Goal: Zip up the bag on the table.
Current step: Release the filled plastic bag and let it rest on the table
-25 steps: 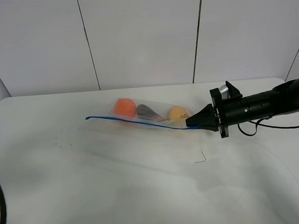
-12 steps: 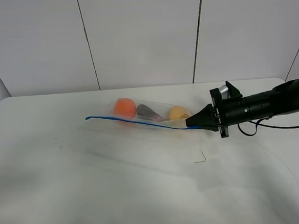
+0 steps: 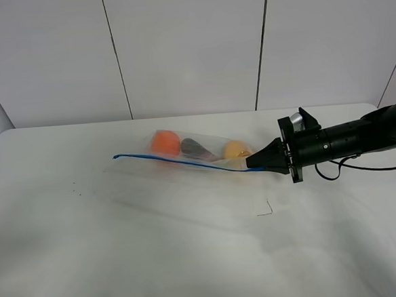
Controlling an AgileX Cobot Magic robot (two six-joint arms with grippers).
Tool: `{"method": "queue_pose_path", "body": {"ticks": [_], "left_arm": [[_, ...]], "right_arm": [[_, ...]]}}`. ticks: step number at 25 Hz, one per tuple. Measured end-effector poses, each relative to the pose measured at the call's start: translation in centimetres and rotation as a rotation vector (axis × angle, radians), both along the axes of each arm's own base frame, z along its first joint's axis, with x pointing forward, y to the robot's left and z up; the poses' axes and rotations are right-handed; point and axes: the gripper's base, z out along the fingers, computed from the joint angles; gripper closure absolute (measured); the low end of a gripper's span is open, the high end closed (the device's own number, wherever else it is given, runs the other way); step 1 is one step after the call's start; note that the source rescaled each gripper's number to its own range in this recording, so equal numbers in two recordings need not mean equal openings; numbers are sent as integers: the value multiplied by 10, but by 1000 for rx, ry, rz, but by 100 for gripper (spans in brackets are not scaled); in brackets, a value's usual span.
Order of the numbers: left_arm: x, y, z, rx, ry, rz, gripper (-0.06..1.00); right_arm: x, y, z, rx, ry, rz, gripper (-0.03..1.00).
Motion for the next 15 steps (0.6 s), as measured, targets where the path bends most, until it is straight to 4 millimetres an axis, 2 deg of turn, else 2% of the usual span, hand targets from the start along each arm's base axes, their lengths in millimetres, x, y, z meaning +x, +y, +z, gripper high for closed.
{"method": "queue_pose_path", "body": {"ticks": [15], "left_arm": [[0,0,0,0,0,9,-5]], "right_arm": [[0,0,0,0,0,0,97]]}}
